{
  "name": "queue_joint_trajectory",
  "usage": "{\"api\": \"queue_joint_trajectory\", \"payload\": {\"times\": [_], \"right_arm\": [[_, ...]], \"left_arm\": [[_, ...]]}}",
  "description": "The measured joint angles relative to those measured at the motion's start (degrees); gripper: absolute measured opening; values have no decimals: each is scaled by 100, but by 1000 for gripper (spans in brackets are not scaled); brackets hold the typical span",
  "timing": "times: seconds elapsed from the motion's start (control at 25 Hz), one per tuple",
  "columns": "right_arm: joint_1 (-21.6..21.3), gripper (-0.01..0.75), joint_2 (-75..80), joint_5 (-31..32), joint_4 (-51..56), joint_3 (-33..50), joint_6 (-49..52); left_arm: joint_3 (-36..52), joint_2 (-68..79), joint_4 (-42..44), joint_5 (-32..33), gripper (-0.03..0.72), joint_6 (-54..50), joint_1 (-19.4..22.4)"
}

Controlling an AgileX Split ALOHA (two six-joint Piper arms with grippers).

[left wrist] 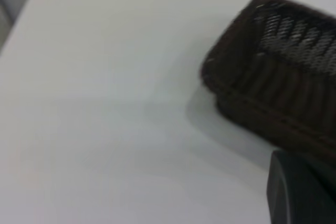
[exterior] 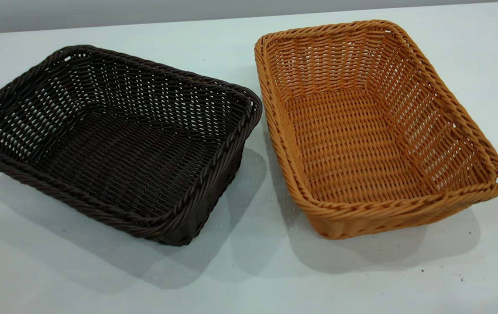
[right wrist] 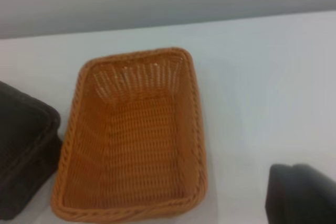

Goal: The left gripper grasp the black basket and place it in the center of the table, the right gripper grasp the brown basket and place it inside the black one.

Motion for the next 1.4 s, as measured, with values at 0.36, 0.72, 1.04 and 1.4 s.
{"api": "queue_joint_trajectory", "payload": {"times": [0.36, 0.72, 1.04, 1.4], "right_arm": [[221, 0, 1871, -409, -128, -1320, 0], [221, 0, 3830, -1113, -104, -2340, -218], [221, 0, 4510, -1271, -117, -2335, -450], [221, 269, 4621, -1303, -128, -2335, -328]], "left_arm": [[-1064, 1501, -94, -517, -1, 261, 0], [-2345, 3683, -109, -1173, -1, 739, 0], [-2513, 4735, -109, -1426, -1, 1020, 0], [-2513, 4709, -69, -1712, 86, 1026, 0]]}}
